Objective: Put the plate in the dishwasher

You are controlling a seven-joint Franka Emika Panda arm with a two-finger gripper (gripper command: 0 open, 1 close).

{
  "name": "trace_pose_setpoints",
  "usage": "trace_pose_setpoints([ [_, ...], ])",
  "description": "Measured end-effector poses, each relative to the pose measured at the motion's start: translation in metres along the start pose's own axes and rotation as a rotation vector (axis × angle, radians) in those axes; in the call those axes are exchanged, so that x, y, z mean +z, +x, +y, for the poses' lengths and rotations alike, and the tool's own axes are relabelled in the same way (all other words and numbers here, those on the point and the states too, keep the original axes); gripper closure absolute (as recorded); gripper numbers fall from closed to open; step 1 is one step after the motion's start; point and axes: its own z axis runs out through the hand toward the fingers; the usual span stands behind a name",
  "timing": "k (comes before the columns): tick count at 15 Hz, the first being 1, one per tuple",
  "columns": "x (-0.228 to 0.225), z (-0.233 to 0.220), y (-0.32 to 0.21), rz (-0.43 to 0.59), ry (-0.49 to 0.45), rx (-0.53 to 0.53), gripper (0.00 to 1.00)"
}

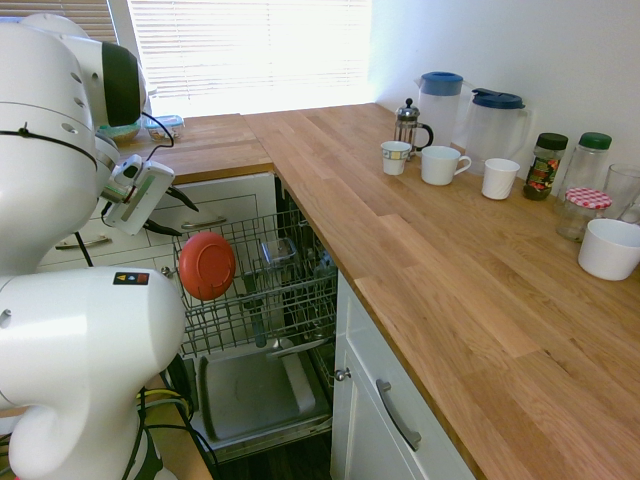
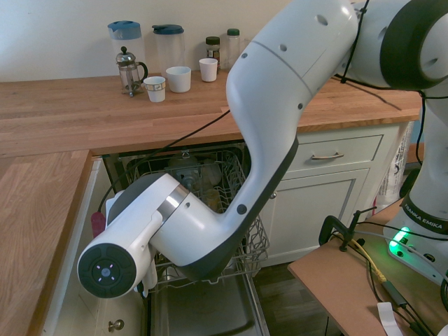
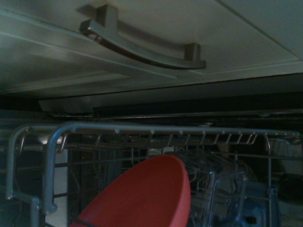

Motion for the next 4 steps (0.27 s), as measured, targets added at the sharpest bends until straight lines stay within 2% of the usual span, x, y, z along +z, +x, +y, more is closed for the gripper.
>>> trace_pose_setpoints([
  [4,-0.027,0.048,0.011,-0.031,0.043,0.076,0.0],
])
